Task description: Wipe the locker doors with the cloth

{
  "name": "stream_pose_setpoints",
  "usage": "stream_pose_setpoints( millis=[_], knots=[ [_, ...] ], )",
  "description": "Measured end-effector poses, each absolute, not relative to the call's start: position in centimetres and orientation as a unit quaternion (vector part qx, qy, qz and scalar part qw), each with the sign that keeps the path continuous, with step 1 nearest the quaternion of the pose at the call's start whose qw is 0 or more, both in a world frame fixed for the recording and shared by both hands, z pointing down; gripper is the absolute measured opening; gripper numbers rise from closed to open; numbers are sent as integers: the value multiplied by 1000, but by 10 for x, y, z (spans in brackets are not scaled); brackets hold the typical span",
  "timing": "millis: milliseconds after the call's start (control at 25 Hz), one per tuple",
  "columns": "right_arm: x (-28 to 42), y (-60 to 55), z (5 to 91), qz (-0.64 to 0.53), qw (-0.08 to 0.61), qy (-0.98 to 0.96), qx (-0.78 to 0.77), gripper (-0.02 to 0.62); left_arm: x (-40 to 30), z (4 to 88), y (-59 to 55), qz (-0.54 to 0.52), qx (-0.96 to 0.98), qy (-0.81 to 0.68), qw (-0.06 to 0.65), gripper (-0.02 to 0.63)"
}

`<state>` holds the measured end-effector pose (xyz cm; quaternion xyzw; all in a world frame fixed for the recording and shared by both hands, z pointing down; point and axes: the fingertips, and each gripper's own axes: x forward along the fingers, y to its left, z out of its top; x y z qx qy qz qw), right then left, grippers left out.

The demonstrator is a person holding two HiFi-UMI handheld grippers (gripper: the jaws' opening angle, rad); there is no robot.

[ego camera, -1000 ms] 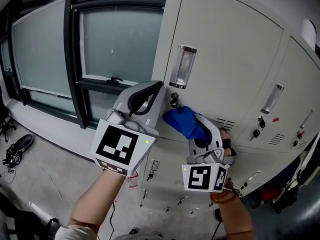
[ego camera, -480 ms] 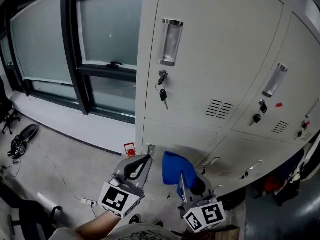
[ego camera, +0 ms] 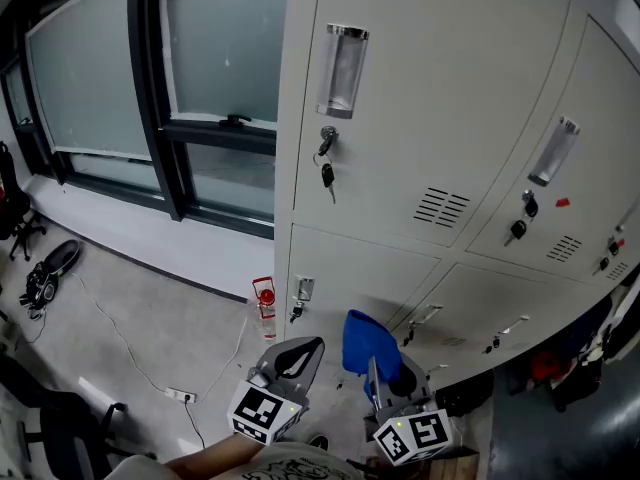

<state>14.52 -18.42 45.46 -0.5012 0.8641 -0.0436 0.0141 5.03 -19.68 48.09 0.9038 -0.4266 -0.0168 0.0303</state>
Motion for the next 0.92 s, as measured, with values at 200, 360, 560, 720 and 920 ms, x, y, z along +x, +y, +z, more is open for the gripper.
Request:
stream_pose_setpoints(
  millis=[200, 360, 560, 720, 920],
  knots=[
    [140, -182, 454, -38, 10, 867, -498, 48, 50, 471, -199, -23, 903, -429, 20, -2],
    [135, -180, 456, -41, 13, 869, -492, 48, 49, 470, -198, -22, 902, -430, 17, -2],
    [133, -180, 454, -37, 13, 872, -489, 48, 48, 470, -198, -22, 902, -431, 21, 0],
    [133, -180, 453, -36, 13, 871, -490, 48, 48, 470, -198, -23, 903, -429, 23, -2],
    [131, -177, 454, -41, 16, 871, -489, 48, 46, 470, -197, -22, 903, -429, 26, -2]
  ],
)
